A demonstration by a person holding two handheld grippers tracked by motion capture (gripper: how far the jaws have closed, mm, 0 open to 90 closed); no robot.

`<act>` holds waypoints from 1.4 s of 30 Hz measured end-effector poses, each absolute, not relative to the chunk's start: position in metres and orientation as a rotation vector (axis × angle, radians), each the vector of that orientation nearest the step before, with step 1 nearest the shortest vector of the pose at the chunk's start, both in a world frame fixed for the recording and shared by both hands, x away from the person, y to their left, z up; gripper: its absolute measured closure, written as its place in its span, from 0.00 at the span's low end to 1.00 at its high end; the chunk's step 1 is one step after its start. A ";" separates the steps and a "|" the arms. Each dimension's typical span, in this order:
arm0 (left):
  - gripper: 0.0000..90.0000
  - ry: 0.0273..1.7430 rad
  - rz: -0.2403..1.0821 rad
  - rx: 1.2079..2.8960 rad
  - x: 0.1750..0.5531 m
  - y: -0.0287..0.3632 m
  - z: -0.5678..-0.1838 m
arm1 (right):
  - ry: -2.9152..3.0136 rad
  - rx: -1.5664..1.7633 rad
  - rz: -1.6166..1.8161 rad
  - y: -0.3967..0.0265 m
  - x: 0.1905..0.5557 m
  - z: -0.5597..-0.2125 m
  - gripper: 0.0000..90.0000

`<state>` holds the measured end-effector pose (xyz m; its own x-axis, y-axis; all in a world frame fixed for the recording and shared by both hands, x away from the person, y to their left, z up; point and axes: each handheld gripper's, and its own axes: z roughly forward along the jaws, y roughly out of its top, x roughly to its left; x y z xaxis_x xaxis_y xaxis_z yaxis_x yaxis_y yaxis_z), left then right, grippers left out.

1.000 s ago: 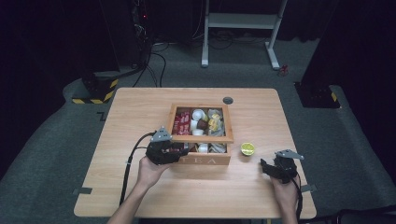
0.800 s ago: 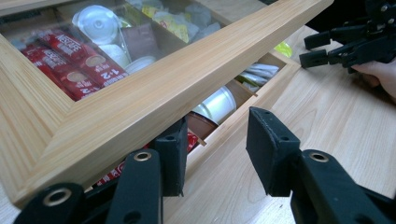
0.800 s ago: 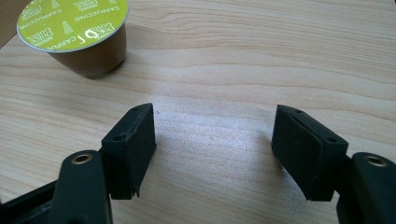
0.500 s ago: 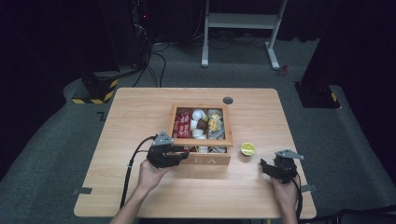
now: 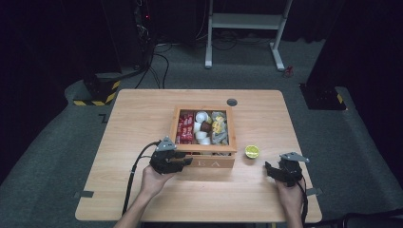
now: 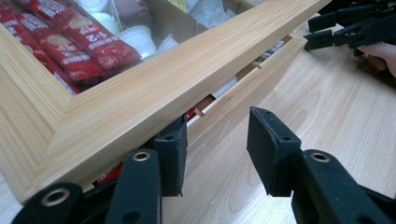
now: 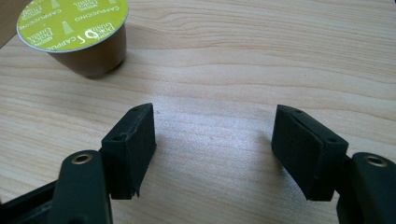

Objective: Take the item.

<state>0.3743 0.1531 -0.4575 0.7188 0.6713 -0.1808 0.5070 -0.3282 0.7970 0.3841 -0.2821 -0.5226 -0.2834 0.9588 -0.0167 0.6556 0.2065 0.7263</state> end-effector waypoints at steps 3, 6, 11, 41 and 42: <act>0.65 0.900 0.222 1.992 0.373 0.154 -0.458 | 2.016 1.495 0.853 -0.282 0.384 -0.523 0.34; 0.65 0.899 0.220 2.002 0.371 0.154 -0.460 | 2.016 1.495 0.853 -0.282 0.384 -0.523 0.34; 0.65 0.897 0.194 2.013 0.369 0.155 -0.466 | 2.016 1.495 0.853 -0.282 0.384 -0.523 0.34; 0.55 0.950 0.221 1.904 0.360 0.206 -0.454 | 2.016 1.499 0.856 -0.282 0.385 -0.523 0.34; 0.54 0.962 0.231 1.895 0.360 0.209 -0.453 | 2.016 1.499 0.856 -0.282 0.385 -0.523 0.34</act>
<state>0.3596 0.2091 -0.4533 0.6708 0.7043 -0.2322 0.5220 -0.2259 0.8225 0.3845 -0.2821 -0.5227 -0.2828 0.9591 -0.0126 0.6571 0.2033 0.7258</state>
